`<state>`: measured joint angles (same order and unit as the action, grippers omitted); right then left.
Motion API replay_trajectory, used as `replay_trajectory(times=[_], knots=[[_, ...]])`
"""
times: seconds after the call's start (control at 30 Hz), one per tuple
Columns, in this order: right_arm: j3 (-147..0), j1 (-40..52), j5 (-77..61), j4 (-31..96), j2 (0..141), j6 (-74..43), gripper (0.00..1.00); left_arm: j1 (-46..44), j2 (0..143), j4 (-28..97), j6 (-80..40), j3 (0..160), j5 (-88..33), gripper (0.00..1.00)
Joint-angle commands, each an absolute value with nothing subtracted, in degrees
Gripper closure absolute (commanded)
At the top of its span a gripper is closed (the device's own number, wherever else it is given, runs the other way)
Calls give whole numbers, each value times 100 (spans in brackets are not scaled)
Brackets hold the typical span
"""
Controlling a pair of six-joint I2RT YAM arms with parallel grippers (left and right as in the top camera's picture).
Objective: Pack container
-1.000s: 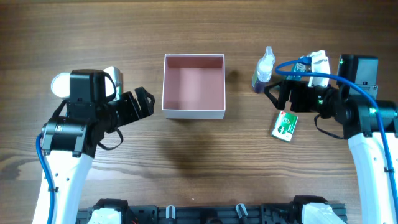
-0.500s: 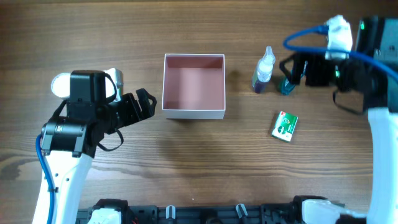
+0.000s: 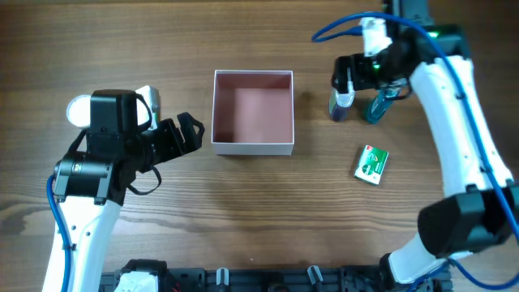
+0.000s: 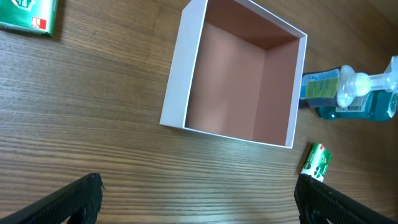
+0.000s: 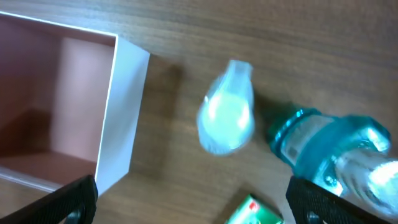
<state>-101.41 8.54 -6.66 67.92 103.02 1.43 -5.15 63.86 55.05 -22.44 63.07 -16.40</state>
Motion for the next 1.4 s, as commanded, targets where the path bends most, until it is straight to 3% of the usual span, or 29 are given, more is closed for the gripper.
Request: replay_trajectory(times=[0.0, 0.97, 1.13, 1.37], knots=[[-10248, 1046, -294, 6602, 10545, 128, 1, -537, 6388, 5476, -2298, 6431, -1732, 0], [-10230, 1041, 5, 6001, 11231, -526, 1, -537, 6388, 5492, -2298, 6429, -1732, 0], [-10230, 1041, 14, 5996, 11231, -622, 7, -537, 6388, 5492, -2296, 6431, -1732, 0], [-10230, 1041, 25, 6003, 11231, -622, 29, -537, 6388, 5492, -2296, 6431, -1732, 0]])
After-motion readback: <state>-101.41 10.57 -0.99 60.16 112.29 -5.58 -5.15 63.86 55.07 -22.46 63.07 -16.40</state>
